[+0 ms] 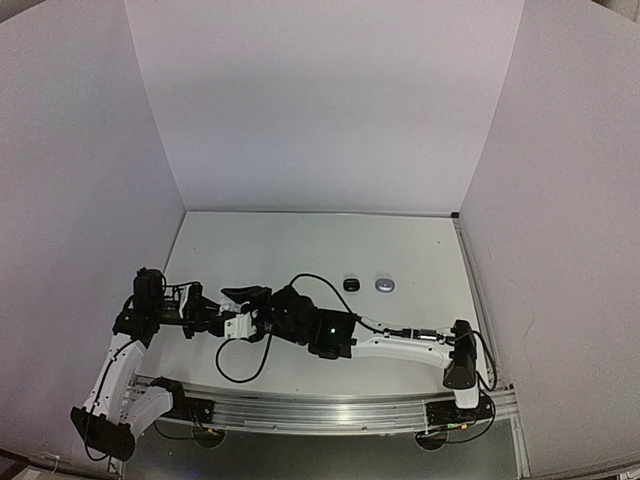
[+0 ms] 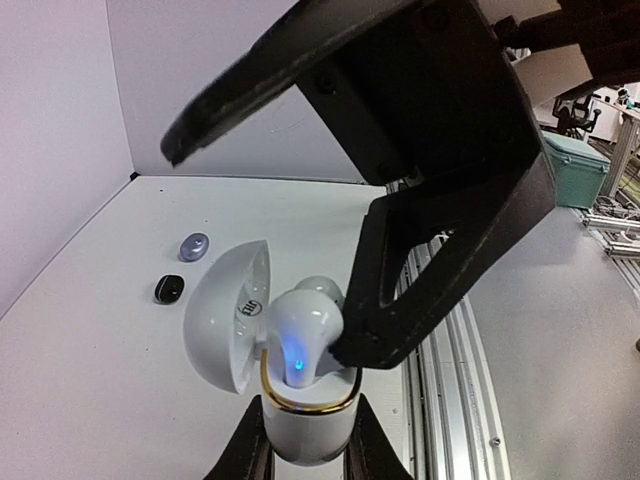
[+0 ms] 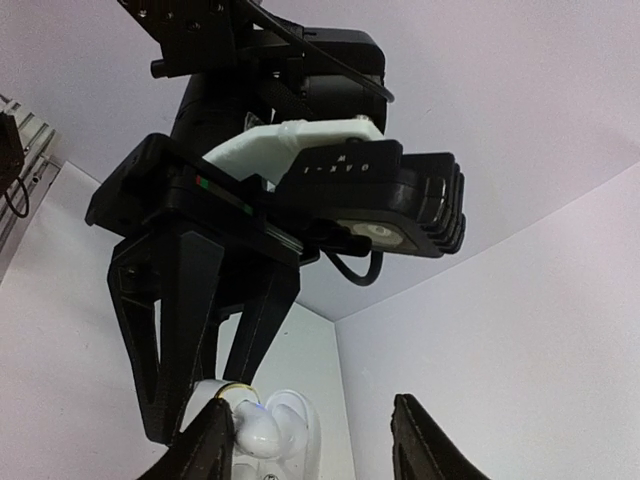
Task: Insert the wireless bluetooth earbuds into the charging case
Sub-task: Insert the left earbud into the left side groove of the charging case, then close the charging case with the earbuds.
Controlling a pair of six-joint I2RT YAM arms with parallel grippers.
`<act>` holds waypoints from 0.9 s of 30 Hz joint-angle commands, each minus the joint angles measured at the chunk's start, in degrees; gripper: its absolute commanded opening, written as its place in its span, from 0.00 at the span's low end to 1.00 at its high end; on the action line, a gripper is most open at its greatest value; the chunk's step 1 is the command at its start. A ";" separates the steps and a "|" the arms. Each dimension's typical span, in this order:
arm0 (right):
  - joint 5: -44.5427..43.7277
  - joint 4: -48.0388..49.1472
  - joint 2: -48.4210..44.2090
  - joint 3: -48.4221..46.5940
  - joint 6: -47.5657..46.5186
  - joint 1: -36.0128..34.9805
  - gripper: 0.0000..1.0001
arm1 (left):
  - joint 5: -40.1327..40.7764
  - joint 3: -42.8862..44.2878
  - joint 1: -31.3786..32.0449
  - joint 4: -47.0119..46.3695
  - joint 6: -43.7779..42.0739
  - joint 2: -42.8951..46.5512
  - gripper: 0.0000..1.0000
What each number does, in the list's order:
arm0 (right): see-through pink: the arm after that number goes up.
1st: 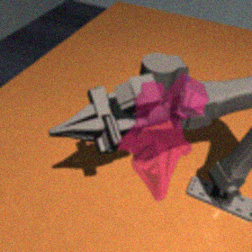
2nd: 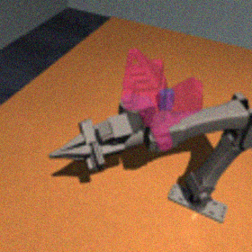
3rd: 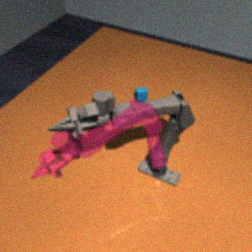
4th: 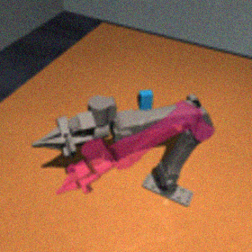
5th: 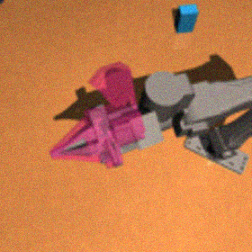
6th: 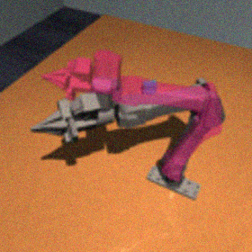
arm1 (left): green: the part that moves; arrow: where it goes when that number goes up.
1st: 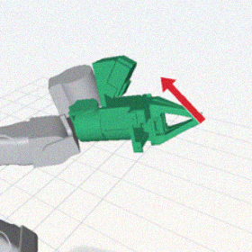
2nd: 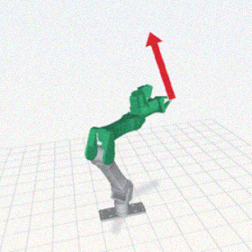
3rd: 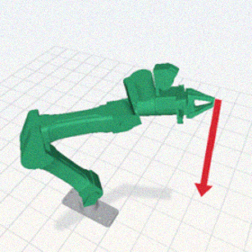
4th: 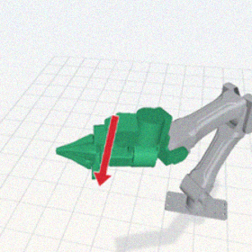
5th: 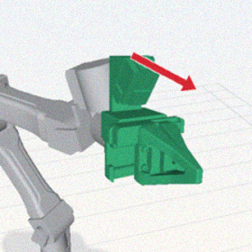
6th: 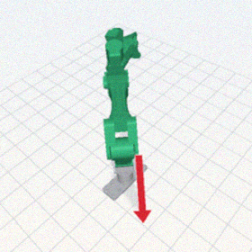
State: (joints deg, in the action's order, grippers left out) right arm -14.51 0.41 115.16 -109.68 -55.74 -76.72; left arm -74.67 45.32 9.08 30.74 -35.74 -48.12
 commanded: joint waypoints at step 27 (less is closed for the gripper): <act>10.12 -31.98 7.71 -24.78 62.09 10.88 0.58 | 8.59 3.20 0.18 10.08 -25.31 1.84 0.00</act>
State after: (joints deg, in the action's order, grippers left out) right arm -6.35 -23.08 118.39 -134.14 -3.02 -64.03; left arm -68.03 45.48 9.08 38.42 -53.91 -47.63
